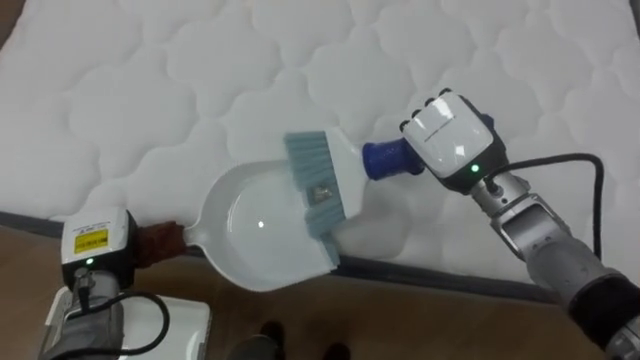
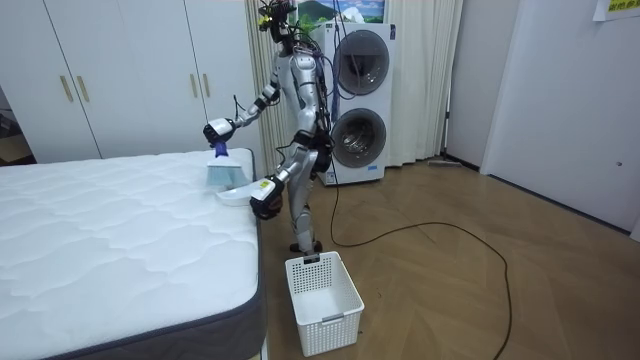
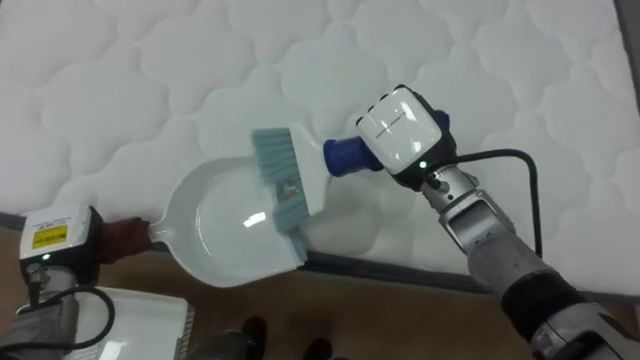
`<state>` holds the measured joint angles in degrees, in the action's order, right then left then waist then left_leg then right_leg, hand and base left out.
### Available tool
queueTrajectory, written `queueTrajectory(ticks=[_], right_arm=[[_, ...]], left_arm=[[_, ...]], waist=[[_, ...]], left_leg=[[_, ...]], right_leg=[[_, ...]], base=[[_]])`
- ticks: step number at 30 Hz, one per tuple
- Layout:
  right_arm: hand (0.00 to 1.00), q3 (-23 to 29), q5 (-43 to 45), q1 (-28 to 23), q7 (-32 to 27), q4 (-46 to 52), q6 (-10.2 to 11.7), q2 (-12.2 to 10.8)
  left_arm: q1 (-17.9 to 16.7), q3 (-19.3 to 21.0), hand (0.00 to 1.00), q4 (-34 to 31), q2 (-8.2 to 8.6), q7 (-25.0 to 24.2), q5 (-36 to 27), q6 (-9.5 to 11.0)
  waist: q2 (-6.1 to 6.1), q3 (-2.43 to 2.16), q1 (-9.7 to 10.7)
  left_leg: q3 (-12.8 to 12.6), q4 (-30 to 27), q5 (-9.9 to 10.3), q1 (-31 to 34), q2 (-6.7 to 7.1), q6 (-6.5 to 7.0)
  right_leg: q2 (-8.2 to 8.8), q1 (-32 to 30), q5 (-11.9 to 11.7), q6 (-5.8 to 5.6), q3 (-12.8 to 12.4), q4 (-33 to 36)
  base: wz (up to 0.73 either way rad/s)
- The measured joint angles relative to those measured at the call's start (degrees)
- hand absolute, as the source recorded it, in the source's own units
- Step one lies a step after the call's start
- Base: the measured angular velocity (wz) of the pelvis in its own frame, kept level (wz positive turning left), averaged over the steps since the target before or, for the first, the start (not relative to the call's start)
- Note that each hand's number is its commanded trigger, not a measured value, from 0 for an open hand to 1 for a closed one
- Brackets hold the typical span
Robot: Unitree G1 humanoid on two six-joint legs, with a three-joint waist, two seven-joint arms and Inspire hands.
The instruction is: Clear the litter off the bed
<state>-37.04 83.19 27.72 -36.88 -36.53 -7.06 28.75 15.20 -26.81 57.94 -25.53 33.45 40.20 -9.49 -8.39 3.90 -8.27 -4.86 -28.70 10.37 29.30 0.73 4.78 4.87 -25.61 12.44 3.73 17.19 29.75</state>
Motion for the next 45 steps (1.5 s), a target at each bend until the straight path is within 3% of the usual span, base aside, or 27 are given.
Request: queueTrajectory(ticks=[11,16,23,45], right_arm=[[1.0,-0.99,-0.14,1.5,0.2,2.8,0.1,-0.01],[1.0,-3.49,-2.31,1.58,0.2,3.59,0.11,-0.01],[1.0,-5.06,-3.48,1.58,0.87,3.58,0.33,-0.01],[1.0,-6.78,-8.56,1.59,1.5,0.71,1.07,0.01]], left_arm=[[0.03,-0.31,1.0,0.16,-0.44,-0.02,0.47,-0.2],[0.55,-0.16,1.0,0.16,-0.89,-0.3,0.5,0.01],[0.81,-0.32,1.0,0.16,-0.88,-0.56,0.53,1.11],[1.85,-0.43,1.0,0.2,-0.78,-1.67,0.6,1.4]], waist=[[-0.61,-0.2,-0.18],[-1.76,-0.13,-0.42],[-1.87,-0.09,-1.61],[-1.39,0.26,-1.69]], left_leg=[[-0.23,0.14,-0.01,0.31,-0.03,-0.04],[-0.21,-0.11,-0.01,1.74,-0.09,-0.03],[-0.07,-0.34,0.03,2.18,-0.09,-0.01],[1.19,-0.91,0.6,3.2,-0.06,0.01]], right_leg=[[0.07,-0.33,0.23,0.16,0.07,-0.13],[-0.01,-1.55,0.26,0.11,0.1,-0.2],[-0.04,-1.78,0.24,0.08,0.18,-0.28],[-0.08,-1.73,0.19,0.02,1.65,-0.81]], base=[[0.0],[0.0],[0.0],[0.02]])
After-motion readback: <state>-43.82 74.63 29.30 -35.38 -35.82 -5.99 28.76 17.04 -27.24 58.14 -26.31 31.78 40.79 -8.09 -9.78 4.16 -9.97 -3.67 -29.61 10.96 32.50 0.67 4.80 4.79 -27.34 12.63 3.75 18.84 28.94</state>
